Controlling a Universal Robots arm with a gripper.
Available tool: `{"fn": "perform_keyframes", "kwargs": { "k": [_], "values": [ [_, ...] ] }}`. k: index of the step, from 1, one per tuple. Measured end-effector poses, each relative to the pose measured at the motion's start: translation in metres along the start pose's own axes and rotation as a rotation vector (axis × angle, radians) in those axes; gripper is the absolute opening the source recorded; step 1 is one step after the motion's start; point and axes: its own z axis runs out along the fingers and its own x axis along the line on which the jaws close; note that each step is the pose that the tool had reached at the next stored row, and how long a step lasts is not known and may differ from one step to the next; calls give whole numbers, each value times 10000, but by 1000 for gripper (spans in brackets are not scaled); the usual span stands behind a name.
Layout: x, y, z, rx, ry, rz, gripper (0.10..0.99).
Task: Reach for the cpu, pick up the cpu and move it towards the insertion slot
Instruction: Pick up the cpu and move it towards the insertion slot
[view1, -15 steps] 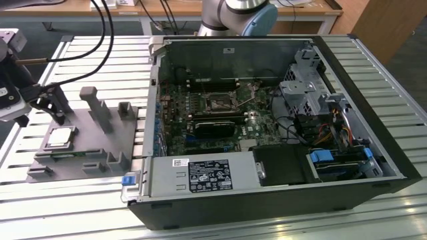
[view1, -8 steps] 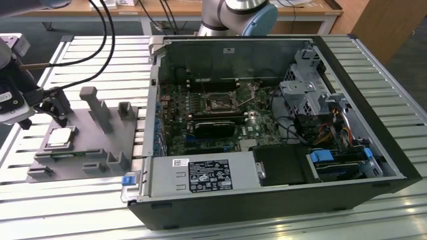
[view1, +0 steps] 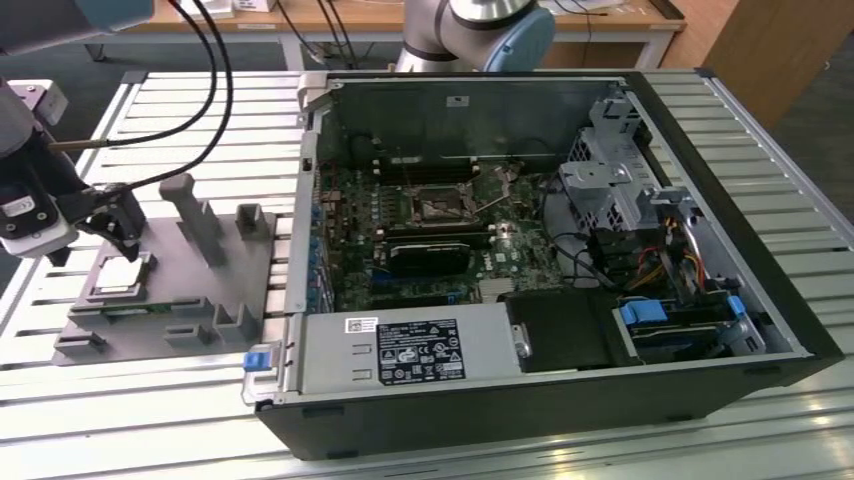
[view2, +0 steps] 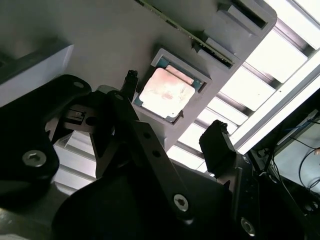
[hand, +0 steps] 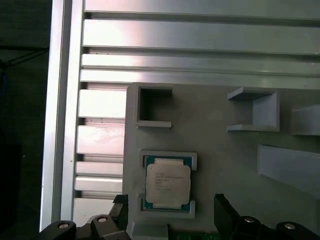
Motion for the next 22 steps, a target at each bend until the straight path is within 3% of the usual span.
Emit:
{"fn": "perform_keyframes", "kwargs": {
  "k": [22],
  "values": [
    [24,-1,298,0,0,7,773]
  ]
}}
